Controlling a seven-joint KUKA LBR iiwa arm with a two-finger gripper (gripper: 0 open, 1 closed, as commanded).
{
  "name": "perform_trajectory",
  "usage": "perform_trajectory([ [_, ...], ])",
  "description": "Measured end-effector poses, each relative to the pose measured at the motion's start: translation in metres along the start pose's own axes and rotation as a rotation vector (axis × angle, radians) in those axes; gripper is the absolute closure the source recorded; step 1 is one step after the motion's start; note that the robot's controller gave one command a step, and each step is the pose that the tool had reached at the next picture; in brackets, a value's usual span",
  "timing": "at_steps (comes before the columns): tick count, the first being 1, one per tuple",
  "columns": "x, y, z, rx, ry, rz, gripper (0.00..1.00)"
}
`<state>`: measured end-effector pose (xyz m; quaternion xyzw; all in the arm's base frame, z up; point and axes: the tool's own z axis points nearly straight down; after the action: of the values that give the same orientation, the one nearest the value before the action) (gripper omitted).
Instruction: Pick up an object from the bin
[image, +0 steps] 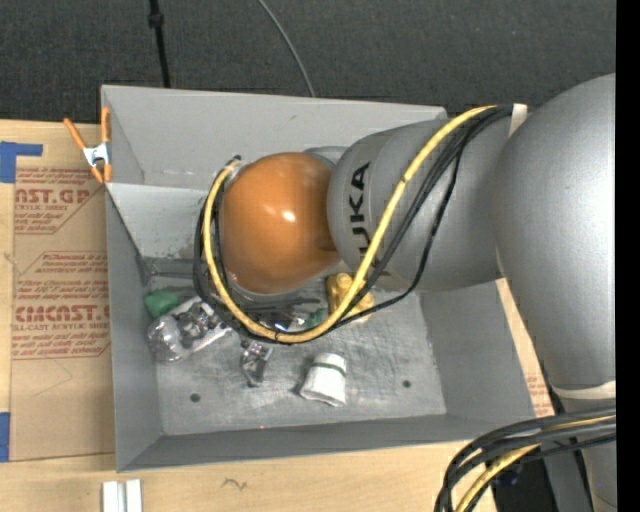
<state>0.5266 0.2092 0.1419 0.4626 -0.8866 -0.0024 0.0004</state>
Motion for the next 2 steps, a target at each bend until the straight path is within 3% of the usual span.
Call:
perform_trajectory([
  [1,-0.017,-0.028,-0.028,0.006,-0.002,-0.072,0.00],
  [2,0.004,-0.033,-0.001,0.010,-0.009,-0.128,0.00],
])
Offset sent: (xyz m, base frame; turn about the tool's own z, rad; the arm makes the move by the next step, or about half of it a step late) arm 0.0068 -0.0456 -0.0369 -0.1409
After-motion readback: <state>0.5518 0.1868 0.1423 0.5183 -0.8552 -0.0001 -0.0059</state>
